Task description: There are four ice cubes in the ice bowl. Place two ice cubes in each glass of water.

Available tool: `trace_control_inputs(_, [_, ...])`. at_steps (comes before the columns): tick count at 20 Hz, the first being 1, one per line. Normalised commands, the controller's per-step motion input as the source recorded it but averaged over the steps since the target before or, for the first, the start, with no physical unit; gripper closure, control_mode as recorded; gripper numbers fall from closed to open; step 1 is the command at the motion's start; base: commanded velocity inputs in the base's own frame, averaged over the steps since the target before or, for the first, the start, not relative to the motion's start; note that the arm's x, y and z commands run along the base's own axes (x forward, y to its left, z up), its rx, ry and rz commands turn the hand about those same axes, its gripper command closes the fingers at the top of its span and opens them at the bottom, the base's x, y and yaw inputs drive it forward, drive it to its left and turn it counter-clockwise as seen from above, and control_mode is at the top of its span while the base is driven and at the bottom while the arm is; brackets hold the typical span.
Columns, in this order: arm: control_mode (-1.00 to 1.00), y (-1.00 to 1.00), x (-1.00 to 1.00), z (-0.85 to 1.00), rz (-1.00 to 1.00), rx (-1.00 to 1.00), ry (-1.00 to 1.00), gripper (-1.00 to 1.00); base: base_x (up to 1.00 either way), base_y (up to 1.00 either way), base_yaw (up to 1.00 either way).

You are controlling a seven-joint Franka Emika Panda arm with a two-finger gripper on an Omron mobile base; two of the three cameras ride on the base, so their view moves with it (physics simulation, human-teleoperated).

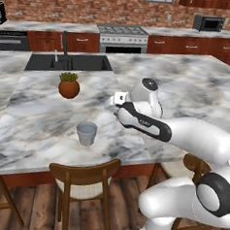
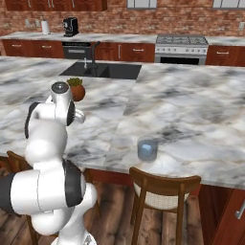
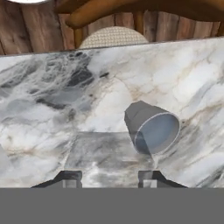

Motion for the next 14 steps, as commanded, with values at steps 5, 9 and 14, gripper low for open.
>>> trace_control_inputs(5, [-1.0,0.29,0.09,0.0,0.19,-0.15,0.12,1.0,0.0,0.0,0.0])
trace_control_inputs(9, [-1.0,0.25,0.23,0.02,0.16,-0.02,0.06,1.0,0.0,0.0,0.0])
trace_control_inputs(14, [-1.0,0.33,0.04,-0.22,0.12,-0.01,0.05,1.0,0.0,0.0,0.0])
